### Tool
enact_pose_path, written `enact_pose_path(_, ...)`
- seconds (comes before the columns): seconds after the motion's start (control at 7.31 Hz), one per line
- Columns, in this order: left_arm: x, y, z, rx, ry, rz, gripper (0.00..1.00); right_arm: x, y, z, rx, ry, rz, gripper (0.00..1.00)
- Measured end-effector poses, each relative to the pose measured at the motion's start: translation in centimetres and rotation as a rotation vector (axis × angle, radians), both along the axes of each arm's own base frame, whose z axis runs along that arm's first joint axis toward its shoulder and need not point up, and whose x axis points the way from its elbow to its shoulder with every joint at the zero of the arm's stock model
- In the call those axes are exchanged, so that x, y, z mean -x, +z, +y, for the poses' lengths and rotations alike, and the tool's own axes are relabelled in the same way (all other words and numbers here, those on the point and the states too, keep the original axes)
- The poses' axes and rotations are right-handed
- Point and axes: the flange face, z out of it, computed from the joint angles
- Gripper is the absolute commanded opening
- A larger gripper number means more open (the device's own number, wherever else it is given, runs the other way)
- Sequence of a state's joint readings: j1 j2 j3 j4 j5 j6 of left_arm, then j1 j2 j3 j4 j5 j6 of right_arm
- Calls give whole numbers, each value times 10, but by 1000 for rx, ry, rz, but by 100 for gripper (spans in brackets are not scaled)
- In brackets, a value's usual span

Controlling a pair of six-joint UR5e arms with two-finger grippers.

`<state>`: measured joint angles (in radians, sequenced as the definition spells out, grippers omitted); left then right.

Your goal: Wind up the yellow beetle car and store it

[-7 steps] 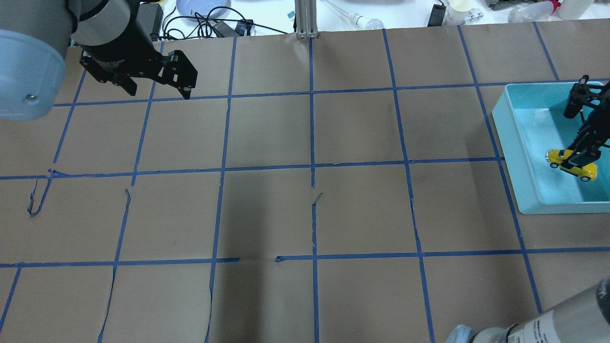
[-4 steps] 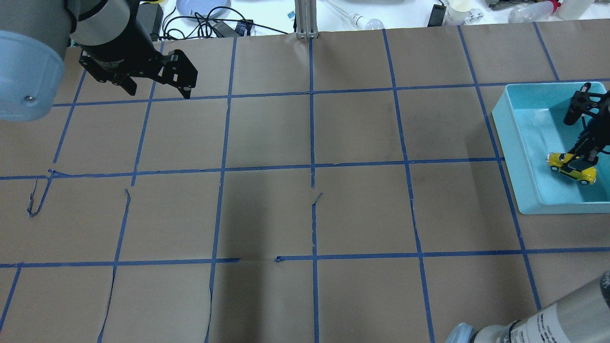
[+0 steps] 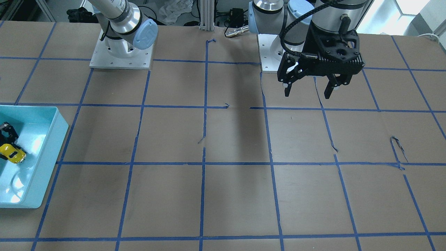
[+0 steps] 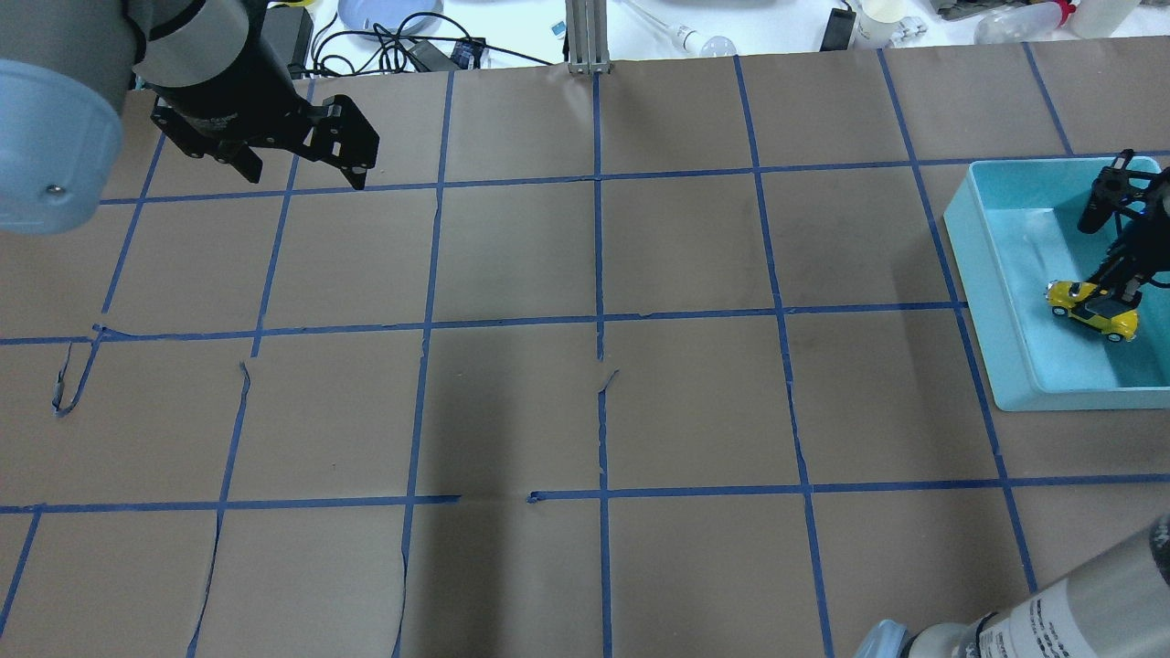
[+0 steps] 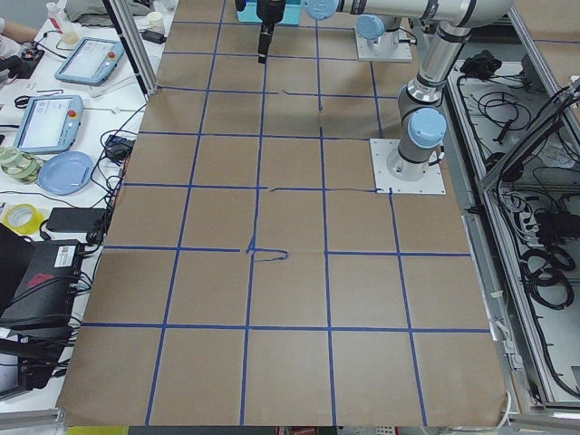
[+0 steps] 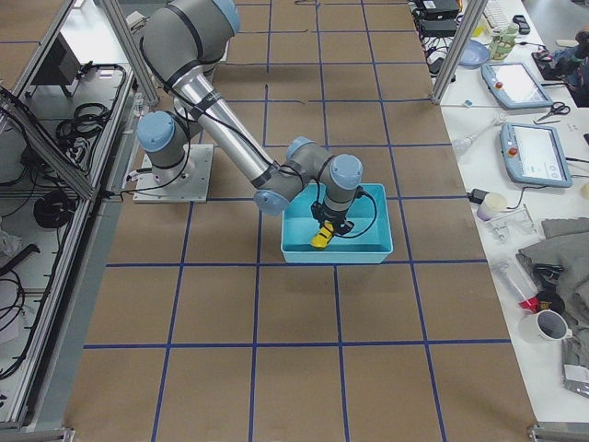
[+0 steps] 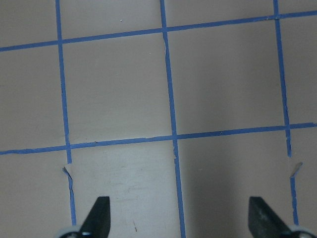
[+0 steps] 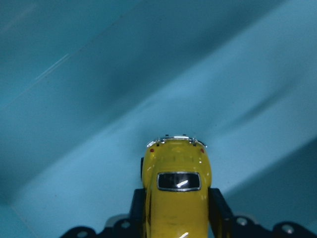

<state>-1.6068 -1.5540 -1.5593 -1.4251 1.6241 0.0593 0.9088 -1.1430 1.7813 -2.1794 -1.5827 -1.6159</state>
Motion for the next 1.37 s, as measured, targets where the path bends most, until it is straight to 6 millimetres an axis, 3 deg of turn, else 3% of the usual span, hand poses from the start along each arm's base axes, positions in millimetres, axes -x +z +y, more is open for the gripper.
enact_pose_path(0.41,0,1,0,3,-4,0,97,-10,8,-5,22,12,-8,100)
enact_pose_path(0.68,1,2,0,5,-2,0,97,-35,47,-11,72,51,22,100)
enact_pose_path(1.09,-2,2,0,5,-6,-2,97,-118,174,-2,140,139,60,100)
enact_pose_path(1.37,-3,2,0,5,-10,-3,97,-171,253,11,151,34,35,100)
